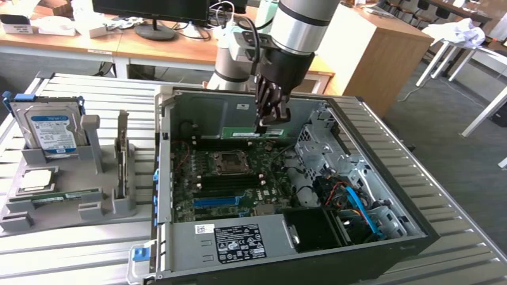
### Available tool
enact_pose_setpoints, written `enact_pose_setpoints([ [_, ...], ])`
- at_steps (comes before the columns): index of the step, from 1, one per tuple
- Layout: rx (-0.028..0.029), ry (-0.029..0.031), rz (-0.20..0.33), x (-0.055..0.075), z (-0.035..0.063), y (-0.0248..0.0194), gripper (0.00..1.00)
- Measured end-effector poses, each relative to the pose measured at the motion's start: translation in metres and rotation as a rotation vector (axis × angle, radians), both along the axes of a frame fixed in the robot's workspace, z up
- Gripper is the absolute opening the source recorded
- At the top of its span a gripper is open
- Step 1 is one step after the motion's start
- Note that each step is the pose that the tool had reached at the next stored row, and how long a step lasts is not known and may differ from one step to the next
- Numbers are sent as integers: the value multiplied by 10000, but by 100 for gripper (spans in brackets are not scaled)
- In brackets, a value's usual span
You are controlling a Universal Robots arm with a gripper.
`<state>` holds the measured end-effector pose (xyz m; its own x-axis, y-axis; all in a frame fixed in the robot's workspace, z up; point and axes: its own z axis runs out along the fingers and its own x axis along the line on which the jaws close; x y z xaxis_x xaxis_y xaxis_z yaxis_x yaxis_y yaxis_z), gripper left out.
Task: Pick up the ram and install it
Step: 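Insert the ram into the slot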
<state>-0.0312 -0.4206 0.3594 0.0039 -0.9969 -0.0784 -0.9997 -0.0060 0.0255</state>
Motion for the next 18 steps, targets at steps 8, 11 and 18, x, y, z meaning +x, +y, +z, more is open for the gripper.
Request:
enact_pose_setpoints([
  [8, 0, 0, 0, 0, -15, 0, 12],
  [11, 0, 0, 0, 0, -30, 0, 12],
  [18, 0, 1, 0, 0, -53, 0, 12],
])
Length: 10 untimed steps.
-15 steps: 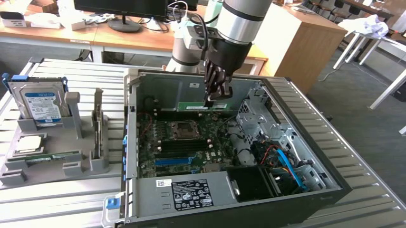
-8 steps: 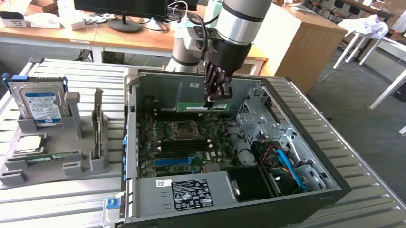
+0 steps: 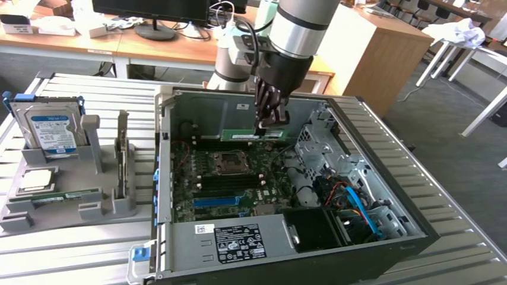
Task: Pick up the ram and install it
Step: 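Insert the ram into the slot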
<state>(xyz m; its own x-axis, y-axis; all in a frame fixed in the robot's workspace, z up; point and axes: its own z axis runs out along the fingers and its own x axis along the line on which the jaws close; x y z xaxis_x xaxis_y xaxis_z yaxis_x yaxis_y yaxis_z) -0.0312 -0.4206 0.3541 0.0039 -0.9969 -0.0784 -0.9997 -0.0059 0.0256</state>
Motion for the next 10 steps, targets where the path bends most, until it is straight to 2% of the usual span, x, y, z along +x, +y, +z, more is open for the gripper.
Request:
enact_pose_setpoints([
  [10, 0, -1, 0, 0, -19, 0, 12],
])
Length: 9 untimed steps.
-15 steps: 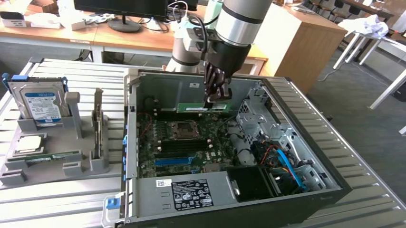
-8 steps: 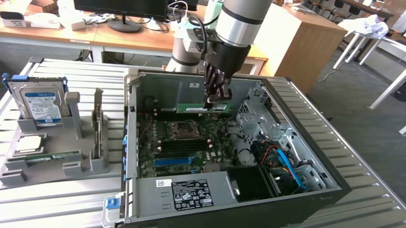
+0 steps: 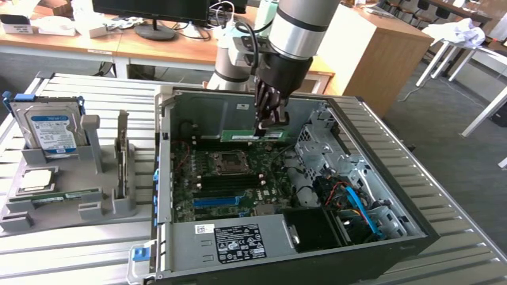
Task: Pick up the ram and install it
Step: 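Insert the ram into the slot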
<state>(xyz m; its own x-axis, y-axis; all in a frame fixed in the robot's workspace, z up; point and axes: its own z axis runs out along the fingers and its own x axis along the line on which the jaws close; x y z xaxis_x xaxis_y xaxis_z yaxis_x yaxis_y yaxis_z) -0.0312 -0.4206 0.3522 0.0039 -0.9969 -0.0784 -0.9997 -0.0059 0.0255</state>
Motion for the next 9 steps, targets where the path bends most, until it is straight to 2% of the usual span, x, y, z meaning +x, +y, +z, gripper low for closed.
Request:
enact_pose_setpoints([
  [9, 0, 0, 0, 0, -18, 0, 12],
])
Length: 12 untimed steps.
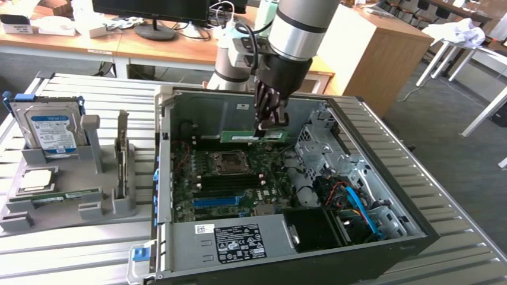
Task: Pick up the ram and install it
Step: 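Insert the ram into the slot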
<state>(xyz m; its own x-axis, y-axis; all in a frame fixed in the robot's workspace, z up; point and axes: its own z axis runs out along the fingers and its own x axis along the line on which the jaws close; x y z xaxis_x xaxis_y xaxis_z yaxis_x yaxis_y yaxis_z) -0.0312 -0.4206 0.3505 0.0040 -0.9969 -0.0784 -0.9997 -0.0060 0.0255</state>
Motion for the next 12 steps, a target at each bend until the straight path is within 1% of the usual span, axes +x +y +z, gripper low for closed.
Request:
enact_pose_setpoints([
  [12, 1, 0, 0, 0, -24, 0, 12],
])
